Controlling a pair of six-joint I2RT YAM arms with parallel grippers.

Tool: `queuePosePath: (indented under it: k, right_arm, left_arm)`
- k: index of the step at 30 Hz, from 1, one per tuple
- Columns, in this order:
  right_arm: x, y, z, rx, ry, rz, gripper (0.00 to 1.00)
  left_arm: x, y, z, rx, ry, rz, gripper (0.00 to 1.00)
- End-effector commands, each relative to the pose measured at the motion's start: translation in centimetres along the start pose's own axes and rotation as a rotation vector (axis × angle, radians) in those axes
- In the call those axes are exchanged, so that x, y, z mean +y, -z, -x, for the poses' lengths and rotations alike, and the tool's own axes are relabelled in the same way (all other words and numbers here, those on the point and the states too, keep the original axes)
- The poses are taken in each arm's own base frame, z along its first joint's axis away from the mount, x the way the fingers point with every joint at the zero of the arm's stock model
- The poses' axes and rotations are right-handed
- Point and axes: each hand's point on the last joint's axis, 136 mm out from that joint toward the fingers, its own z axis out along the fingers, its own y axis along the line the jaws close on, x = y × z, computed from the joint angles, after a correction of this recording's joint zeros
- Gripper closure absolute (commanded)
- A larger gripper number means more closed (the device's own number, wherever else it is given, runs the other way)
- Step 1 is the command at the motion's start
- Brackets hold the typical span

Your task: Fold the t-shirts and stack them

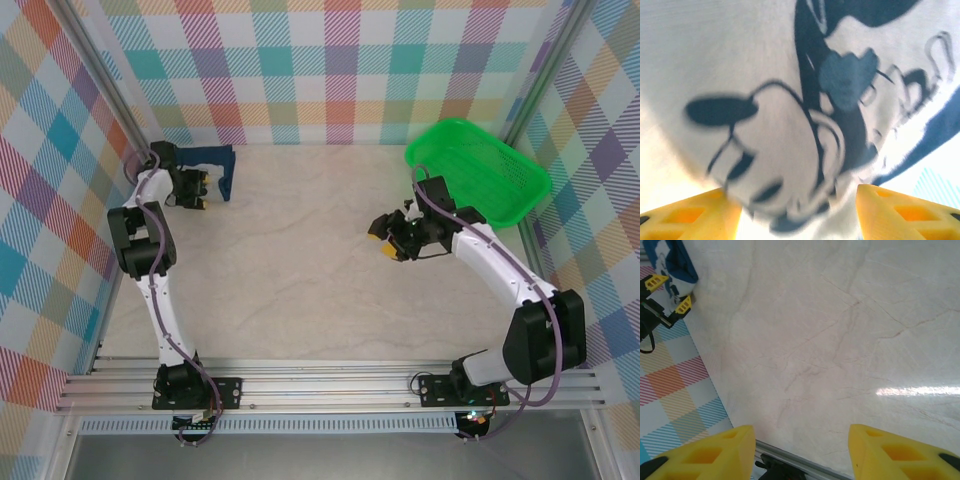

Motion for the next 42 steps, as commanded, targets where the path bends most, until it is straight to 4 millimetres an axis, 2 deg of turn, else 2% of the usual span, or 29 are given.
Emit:
queuePosePath:
  k: [1, 2, 4, 6, 8, 12, 17, 20, 23, 26, 28, 31, 32, 33, 34, 35, 38, 40, 42]
  right_arm:
    - [2.1, 0.6, 1.2, -0.027, 0.077, 0.059, 0.48]
    - [2.1, 0.5, 1.2, -0.020, 0.073, 0.063, 0.48]
    - [2.0, 0.1, 1.1, -0.010, 0.069, 0.071, 0.49]
    - [1.9, 0.0, 1.1, -0.003, 0.062, 0.073, 0.50]
    - [1.7, -0.1, 0.9, 0.003, 0.059, 0.068, 0.51]
    - [1.2, 0.4, 0.5, -0.004, 0.055, 0.064, 0.51]
    - [0.5, 0.7, 0.1, -0.010, 0.041, 0.054, 0.51]
    - [0.2, 0.6, 0.0, -0.009, 0.032, 0.049, 0.51]
    - [0.2, 0.7, 0.1, -0.014, 0.029, 0.051, 0.51]
    - [0.5, 0.9, 0.2, -0.020, 0.039, 0.058, 0.51]
    - [0.6, 1.0, 0.3, -0.025, 0.047, 0.061, 0.51]
    - [1.0, 1.4, 0.6, -0.050, 0.083, 0.066, 0.50]
    - [1.3, 1.9, 0.9, -0.074, 0.108, 0.070, 0.48]
    - [1.6, 2.6, 1.3, -0.108, 0.141, 0.074, 0.43]
    - [1.9, 3.2, 1.7, -0.142, 0.174, 0.078, 0.23]
    - [2.4, 4.2, 2.1, -0.184, 0.219, 0.094, 0.00]
    - [3.6, 7.0, 3.0, -0.288, 0.296, 0.145, 0.00]
    - [4.6, 8.8, 3.4, -0.351, 0.320, 0.200, 0.00]
    - [5.3, 10.6, 3.7, -0.407, 0.326, 0.237, 0.00]
  left_arm:
    - [-4.0, 7.3, -1.3, -0.090, -0.082, -0.106, 0.39]
    - [-4.5, 7.5, -1.5, -0.087, -0.084, -0.130, 0.42]
    - [-5.2, 6.9, -1.6, -0.063, -0.098, -0.156, 0.58]
    - [-5.3, 5.2, -1.7, -0.026, -0.113, -0.155, 0.77]
    - [-5.2, 3.1, -1.9, 0.020, -0.112, -0.151, 0.83]
    - [-3.8, -0.5, -2.4, 0.073, -0.113, -0.117, 0.84]
    - [-2.4, -3.2, -4.0, 0.131, -0.148, -0.083, 0.83]
    - [-0.5, -4.0, -4.5, 0.141, -0.175, -0.023, 0.83]
    - [0.7, -3.5, -4.1, 0.107, -0.198, 0.010, 0.83]
    - [-0.3, -1.6, -3.8, 0.063, -0.246, -0.002, 0.79]
    - [-1.6, 0.1, -3.7, 0.031, -0.278, -0.028, 0.72]
    - [-4.0, 4.1, -4.0, -0.026, -0.333, -0.089, 0.56]
    - [-4.9, 6.1, -4.3, -0.056, -0.367, -0.112, 0.50]
    - [-5.4, 8.4, -4.6, -0.094, -0.406, -0.129, 0.41]
    - [-5.7, 10.3, -4.9, -0.131, -0.447, -0.144, 0.10]
    - [-6.1, 12.9, -5.5, -0.174, -0.491, -0.170, 0.00]
    - [-5.0, 19.4, -6.8, -0.286, -0.579, -0.209, 0.00]
    - [-2.9, 23.1, -7.2, -0.364, -0.598, -0.206, 0.00]
    - [-0.7, 25.6, -7.7, -0.421, -0.616, -0.203, 0.00]
